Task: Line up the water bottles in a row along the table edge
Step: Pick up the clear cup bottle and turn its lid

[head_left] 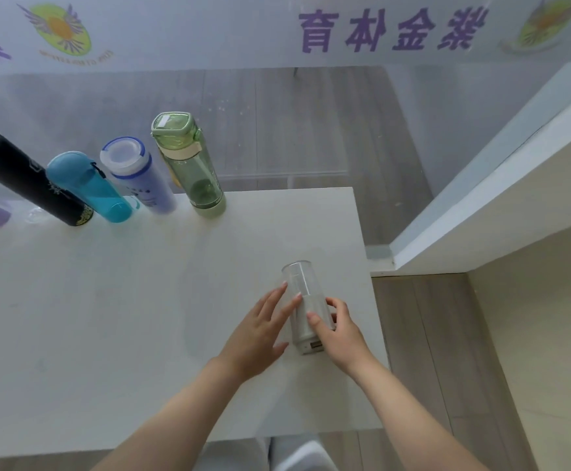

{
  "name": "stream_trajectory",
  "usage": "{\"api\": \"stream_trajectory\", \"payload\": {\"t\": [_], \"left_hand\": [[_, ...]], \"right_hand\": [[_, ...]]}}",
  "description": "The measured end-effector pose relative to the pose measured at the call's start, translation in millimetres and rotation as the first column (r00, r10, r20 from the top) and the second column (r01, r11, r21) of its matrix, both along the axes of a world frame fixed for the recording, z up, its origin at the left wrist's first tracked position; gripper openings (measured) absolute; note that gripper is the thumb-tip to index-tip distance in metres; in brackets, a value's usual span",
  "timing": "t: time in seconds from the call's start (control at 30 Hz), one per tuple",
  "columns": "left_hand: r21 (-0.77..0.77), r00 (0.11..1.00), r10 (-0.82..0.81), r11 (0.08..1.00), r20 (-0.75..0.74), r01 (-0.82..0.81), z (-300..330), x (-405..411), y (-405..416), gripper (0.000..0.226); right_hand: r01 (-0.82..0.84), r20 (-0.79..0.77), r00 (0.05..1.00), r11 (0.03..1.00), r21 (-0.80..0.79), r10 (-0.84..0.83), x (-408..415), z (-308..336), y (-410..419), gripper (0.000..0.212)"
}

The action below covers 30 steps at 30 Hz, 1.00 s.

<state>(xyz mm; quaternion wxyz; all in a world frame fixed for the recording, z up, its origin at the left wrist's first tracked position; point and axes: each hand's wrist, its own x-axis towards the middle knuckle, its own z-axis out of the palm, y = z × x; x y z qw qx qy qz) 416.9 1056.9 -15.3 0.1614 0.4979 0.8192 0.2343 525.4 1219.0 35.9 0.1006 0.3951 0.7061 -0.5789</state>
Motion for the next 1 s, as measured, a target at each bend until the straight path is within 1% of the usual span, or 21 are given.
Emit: {"api": "stream_trajectory", "payload": {"t": [0.07,0.17,0.27,0.33,0.37,0.43,0.47,0.53,0.6,0.67,0.77,0.87,0.9,1.0], "left_hand": [[0.003,0.998,-0.037,0.999,-0.042,0.037,1.3,-3.6,3.3,0.098],[0.024,0.996,-0.073,0.997,-0.057,0.074,5.1,-7.0,8.4,0.099],[0.048,0.997,-0.061,0.997,-0.043,0.063,8.6,-10.3,10.2,0.102],[0.061,0.999,-0.034,0.998,-0.010,0.034,11.6,-12.5,9.9,0.107],[0.074,1.000,-0.017,0.997,0.016,0.016,13.6,-12.6,9.8,0.108],[0.090,0.995,0.033,0.995,0.090,-0.041,19.5,-10.7,11.5,0.108],[0.091,0.990,0.067,0.993,0.127,-0.078,22.4,-9.6,13.4,0.108],[0.096,0.972,0.137,0.983,0.189,-0.157,27.5,-9.0,18.0,0.104],[0.119,0.953,0.171,0.972,0.251,-0.205,32.9,-10.8,22.8,0.096],[0.133,0.934,0.182,0.964,0.307,-0.232,38.6,-12.4,26.5,0.085],[0.122,0.912,0.198,0.959,0.358,-0.256,39.4,-14.4,29.9,0.077],[0.066,0.877,0.236,0.955,0.418,-0.289,34.8,-18.1,32.3,0.071],[0.049,0.866,0.243,0.955,0.438,-0.292,33.0,-19.0,33.0,0.068],[0.009,0.858,0.245,0.960,0.452,-0.279,27.6,-21.6,33.9,0.065]], "right_hand": [[0.021,-0.012,1.000,0.999,-0.046,-0.021,1.4,-0.6,1.5,0.052],[0.053,-0.017,0.998,0.991,-0.120,-0.055,2.8,-1.6,3.2,0.052],[0.073,-0.023,0.997,0.981,-0.178,-0.078,4.9,1.3,9.4,0.059],[0.064,-0.061,0.995,0.979,-0.193,-0.077,6.4,10.5,15.1,0.056],[0.052,-0.084,0.994,0.981,-0.186,-0.069,7.5,15.0,18.0,0.059],[-0.011,-0.140,0.990,0.991,-0.131,-0.008,9.5,27.0,21.1,0.066],[-0.054,-0.166,0.985,0.995,-0.089,0.038,9.9,33.4,21.2,0.065],[-0.119,-0.217,0.969,0.993,-0.005,0.115,9.9,41.0,21.3,0.056],[-0.137,-0.263,0.954,0.990,0.031,0.140,7.9,45.0,21.4,0.052],[-0.135,-0.284,0.948,0.990,0.038,0.140,3.7,47.6,20.8,0.055],[-0.121,-0.280,0.952,0.992,0.039,0.127,-3.3,49.4,18.7,0.068],[-0.159,-0.240,0.954,0.981,0.111,0.182,-10.1,47.8,14.9,0.096],[-0.163,-0.229,0.954,0.976,0.143,0.193,-12.3,46.6,13.7,0.101],[-0.150,-0.207,0.954,0.944,0.295,0.216,-18.7,41.3,12.3,0.100]]}}
